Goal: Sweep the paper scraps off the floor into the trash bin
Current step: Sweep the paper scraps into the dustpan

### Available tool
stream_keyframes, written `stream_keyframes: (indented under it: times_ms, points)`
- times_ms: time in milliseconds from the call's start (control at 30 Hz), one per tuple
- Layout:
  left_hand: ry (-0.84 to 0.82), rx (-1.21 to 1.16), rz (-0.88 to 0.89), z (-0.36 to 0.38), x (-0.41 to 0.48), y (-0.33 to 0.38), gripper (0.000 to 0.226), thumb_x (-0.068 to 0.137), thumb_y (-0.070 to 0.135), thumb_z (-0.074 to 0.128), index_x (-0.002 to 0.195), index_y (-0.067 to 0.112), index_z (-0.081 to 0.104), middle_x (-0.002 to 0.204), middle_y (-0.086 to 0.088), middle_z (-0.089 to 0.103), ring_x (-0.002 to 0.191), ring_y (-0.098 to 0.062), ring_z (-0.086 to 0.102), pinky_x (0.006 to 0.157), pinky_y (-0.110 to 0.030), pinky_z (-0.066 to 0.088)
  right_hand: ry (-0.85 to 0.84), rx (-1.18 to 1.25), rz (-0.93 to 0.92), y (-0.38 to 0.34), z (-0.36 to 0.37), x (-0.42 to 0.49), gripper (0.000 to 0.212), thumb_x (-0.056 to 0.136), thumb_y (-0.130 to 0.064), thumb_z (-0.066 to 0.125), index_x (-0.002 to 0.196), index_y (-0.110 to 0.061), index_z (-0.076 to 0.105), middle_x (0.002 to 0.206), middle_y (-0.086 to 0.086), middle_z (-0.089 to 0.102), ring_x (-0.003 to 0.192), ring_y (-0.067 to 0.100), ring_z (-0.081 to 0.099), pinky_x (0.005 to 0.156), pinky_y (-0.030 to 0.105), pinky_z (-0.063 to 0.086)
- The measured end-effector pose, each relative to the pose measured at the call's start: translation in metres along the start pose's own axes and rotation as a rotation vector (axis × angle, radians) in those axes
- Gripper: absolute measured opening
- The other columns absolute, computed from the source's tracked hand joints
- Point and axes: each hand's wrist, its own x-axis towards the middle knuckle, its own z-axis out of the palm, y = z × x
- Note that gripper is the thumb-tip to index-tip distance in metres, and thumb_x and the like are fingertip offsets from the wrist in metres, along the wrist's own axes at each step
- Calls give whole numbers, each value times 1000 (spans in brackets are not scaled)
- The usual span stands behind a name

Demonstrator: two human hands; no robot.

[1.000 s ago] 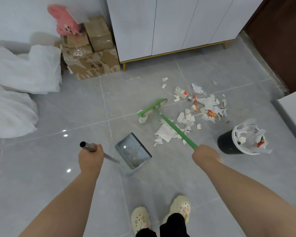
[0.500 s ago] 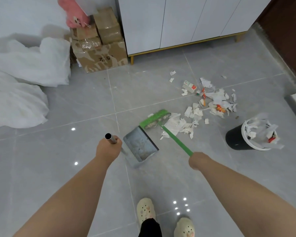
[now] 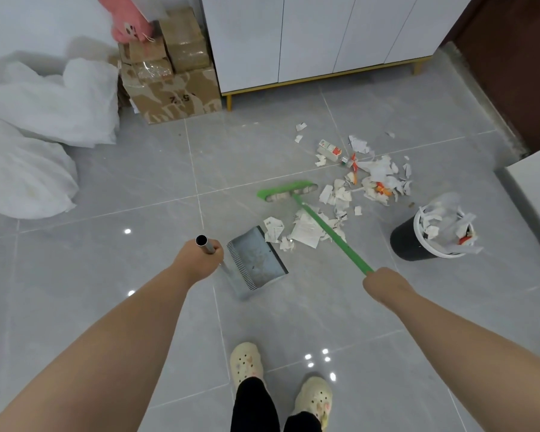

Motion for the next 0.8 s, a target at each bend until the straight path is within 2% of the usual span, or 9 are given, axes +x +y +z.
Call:
stream_keyframes:
  times_ms: [67,200,267,333,400,467,567,667,800]
  points:
    - [-9,-5,14,8,0,7,22,88,12,45,71,3,56,59,0,45,58,-18,40,55,-26,33,-97,73,10,-7,3,4,14,94,-9,36,101,-1,46,63,11,47,50,20,45,39,21,33]
    - [94,-56,-43,22,3,16,22,89,15,46,76,1,58,62,-3,44,62,-23,42,59,-31,35,-335,132,49,-14,18,1,38,100,-19,27,130,5,36,30,10,44,26,17,40,41,22,29]
    - [146,-50,-69,30,1,18,24,89,15,45,80,-2,59,62,-5,45,62,-24,43,59,-31,35,-374,66,24,-9,29,-10,48,101,-20,28,140,7,26,33,11,47,28,18,43,36,17,30]
    - [182,-57,-81,36,0,18,25,89,15,45,83,-4,60,63,-6,46,62,-25,44,59,-32,36,-419,63,2,-4,39,-21,48,100,-18,27,141,8,26,39,13,49,28,18,43,35,15,30]
    - [207,-71,-96,41,0,18,26,88,16,47,85,-5,61,64,-9,48,61,-26,46,59,-32,37,-440,105,6,2,44,-32,46,99,-19,28,139,6,28,54,13,46,40,18,40,40,18,31]
    - [212,-68,-112,44,-2,20,26,88,18,48,87,-4,62,67,-10,51,63,-27,48,61,-32,39,-472,136,15,8,43,-42,41,98,-21,28,134,-1,32,58,11,42,44,17,35,45,20,30]
    - [208,-58,-138,47,-4,24,26,89,20,48,91,0,64,74,-11,56,67,-28,53,64,-32,42,-541,241,48,16,31,-50,19,96,-21,28,100,-6,39,58,8,40,42,16,31,45,20,27]
    - [203,-50,-154,50,-8,24,28,90,22,47,94,1,65,76,-11,57,68,-28,54,65,-32,43,-575,345,72,31,11,-47,21,93,-21,31,78,-10,40,54,2,38,31,10,28,37,16,23]
    - [164,-70,-169,50,-11,20,28,88,22,49,94,0,65,72,-9,53,65,-26,50,63,-31,41,-536,434,93,65,-11,-37,27,93,-24,35,69,-13,38,53,0,37,31,9,25,36,14,22]
